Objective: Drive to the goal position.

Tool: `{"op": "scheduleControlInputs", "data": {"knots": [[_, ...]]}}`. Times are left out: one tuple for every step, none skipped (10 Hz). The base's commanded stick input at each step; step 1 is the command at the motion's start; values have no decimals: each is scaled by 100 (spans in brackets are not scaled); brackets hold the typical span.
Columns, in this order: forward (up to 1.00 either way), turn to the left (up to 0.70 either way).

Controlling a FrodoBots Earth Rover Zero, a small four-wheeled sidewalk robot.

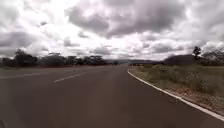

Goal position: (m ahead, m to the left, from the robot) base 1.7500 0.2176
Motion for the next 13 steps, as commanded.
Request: {"op": "scheduleControlInputs", "data": {"knots": [[0,0],[0,0],[0,0],[0,0],[3,0],[36,0],[38,-4],[38,-14],[38,-22],[38,-22],[38,-22],[39,-23],[39,-23]]}}
